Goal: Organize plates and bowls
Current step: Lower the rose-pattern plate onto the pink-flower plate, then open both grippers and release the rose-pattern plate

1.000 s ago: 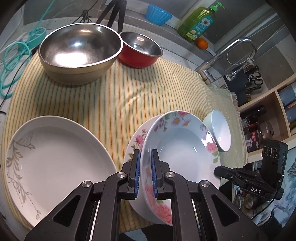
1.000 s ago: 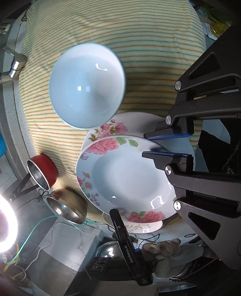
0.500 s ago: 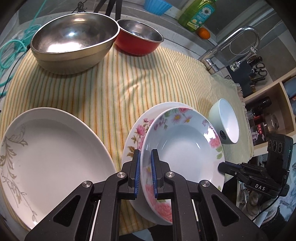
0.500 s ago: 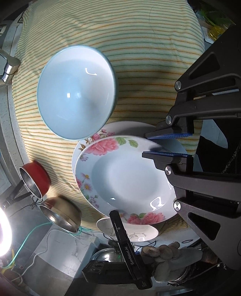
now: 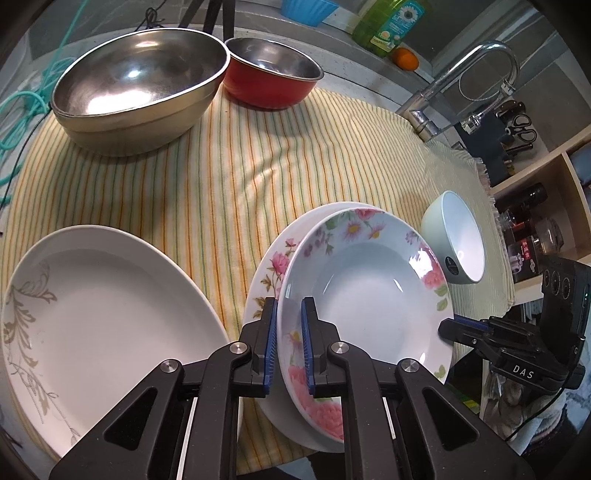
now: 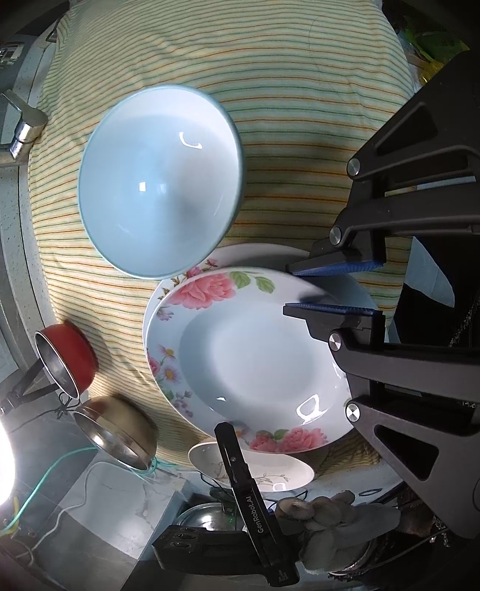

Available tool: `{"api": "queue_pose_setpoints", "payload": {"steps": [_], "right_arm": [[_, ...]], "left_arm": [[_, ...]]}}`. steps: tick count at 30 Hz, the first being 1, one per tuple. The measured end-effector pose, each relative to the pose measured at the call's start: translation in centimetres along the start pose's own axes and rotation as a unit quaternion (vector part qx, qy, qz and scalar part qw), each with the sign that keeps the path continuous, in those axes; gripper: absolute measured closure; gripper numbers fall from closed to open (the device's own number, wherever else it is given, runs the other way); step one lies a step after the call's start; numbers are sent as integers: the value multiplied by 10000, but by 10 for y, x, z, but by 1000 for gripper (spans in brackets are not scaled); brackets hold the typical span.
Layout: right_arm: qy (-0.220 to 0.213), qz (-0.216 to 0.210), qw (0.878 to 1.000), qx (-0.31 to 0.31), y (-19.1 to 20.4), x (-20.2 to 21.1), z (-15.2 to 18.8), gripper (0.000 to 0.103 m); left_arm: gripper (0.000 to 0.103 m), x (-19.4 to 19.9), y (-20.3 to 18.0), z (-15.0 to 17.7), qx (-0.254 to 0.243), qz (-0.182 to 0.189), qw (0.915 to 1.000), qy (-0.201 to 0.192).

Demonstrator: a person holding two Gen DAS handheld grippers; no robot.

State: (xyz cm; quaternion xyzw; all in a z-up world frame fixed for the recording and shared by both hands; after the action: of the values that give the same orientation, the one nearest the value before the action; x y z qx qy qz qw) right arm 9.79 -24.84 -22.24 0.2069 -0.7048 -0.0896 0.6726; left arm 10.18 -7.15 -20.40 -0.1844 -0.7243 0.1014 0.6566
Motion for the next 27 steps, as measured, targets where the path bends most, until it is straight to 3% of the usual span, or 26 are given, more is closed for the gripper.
{"api": "queue_pose_setpoints", "payload": {"steps": [2,4,6,16,18,20,27], "right_arm": [[9,-22,10000,39,2,1,0,80],[-12,5,10000,94,5,1,0,68],[-27,39,9999,136,7,1,-1,65],[-240,90,9994,213,12,20,3,64],[-307,114,9991,283,17,25,3,61],[-401,67,9984,386,26,29,3,57],[-618,-80,9934,963,71,35,-11,54]], "left_arm": [[86,0,-2,0,-33,28,10000,26],[86,1,-3,0,-67,-14,10000,38],[86,0,-4,0,-81,-46,9999,63],[83,18,1,0,-3,41,9999,-132],[78,27,4,0,47,41,9997,-233],[69,38,10,3,132,24,9991,-398],[69,69,43,19,660,60,9943,-831]]}}
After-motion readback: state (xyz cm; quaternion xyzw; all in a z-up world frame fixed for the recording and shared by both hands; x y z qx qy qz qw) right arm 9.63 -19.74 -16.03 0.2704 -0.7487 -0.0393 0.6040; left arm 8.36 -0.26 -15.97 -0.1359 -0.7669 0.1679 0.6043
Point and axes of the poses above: each gripper's, at about its wrist camera, not at the fingertips, and x roughly against the way its jaws point, y to its left, z to its underside, the point moved 7 cm from there along -x, roughly the way its jaws point, and after that the axes turned 12 degrees about y, right-handed, at the moved point
